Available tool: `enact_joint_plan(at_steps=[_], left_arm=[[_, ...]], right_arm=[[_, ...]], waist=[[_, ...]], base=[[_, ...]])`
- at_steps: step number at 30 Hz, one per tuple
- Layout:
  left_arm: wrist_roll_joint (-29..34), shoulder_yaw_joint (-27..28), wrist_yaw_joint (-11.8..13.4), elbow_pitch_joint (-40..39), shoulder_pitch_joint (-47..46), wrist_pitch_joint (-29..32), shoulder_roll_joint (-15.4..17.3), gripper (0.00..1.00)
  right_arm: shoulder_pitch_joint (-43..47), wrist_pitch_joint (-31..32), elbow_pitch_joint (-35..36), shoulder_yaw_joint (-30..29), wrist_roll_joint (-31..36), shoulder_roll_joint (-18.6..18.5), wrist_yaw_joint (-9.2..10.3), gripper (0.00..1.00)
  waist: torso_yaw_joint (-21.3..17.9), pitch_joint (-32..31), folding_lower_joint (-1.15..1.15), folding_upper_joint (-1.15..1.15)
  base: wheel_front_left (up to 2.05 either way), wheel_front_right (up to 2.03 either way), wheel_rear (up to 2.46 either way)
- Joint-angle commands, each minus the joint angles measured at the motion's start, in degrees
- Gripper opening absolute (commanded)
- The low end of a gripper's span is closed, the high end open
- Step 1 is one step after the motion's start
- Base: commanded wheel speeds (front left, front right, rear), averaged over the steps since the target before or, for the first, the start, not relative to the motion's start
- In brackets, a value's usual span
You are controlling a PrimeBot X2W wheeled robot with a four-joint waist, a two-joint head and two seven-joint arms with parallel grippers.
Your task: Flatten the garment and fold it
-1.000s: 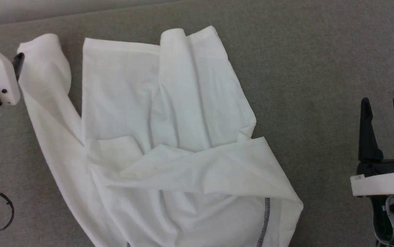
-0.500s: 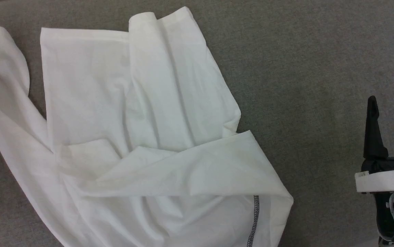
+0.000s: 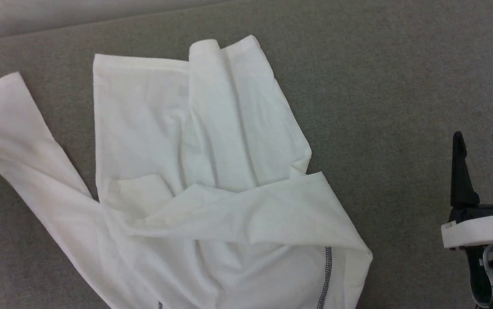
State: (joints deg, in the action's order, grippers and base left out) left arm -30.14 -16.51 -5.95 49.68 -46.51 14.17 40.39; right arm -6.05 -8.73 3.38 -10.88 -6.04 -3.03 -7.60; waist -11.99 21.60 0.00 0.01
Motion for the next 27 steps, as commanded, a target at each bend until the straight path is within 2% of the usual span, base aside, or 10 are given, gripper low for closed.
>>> enact_joint_plan(at_steps=[1, 9, 14, 17, 21, 27], left_arm=[[0.1, 0.8, 0.7, 0.6, 1.6, -2.5, 1.2, 0.0], [-0.9, 3.3, 1.9, -0.6, 5.5, -10.5, 4.2, 0.0], [-1.4, 3.8, 2.8, -4.4, 8.1, -12.7, 4.2, 0.0], [-1.9, 4.0, 3.9, -9.1, 10.8, -14.2, 2.9, 0.0], [-2.5, 4.6, 7.7, -19.0, 15.3, -16.4, 0.1, 0.0], [-2.1, 2.9, 14.4, -39.4, 22.6, -17.2, -6.0, 0.0]], right_arm=[[0.8, 0.3, -0.2, -0.2, 0.3, 0.1, 0.11, 1.0], [3.2, 1.4, -0.9, -0.8, -0.2, 0.1, 0.11, 1.0], [4.5, 1.5, -1.6, -1.1, -1.0, 0.1, 0.11, 1.0], [5.6, 1.7, -1.9, -1.6, -1.4, 0.1, 0.11, 1.0], [6.9, 1.9, -2.0, -1.8, -1.8, 0.1, 0.11, 1.0], [8.4, 2.8, -1.8, -1.3, -2.2, 0.1, 0.11, 1.0]], waist=[[4.1, -5.9, 0.0, -0.01], [9.5, -12.7, 0.0, -0.01], [11.5, -15.6, 0.0, -0.01], [12.9, -17.3, 0.0, -0.01], [14.1, -19.4, 0.0, -0.01], [14.7, -21.6, 0.0, -0.01]], base=[[0.0, 0.0, 0.0], [0.0, 0.0, 0.0], [0.0, 0.0, 0.0], [0.0, 0.0, 0.0], [0.0, 0.0, 0.0], [0.0, 0.0, 0.0]])
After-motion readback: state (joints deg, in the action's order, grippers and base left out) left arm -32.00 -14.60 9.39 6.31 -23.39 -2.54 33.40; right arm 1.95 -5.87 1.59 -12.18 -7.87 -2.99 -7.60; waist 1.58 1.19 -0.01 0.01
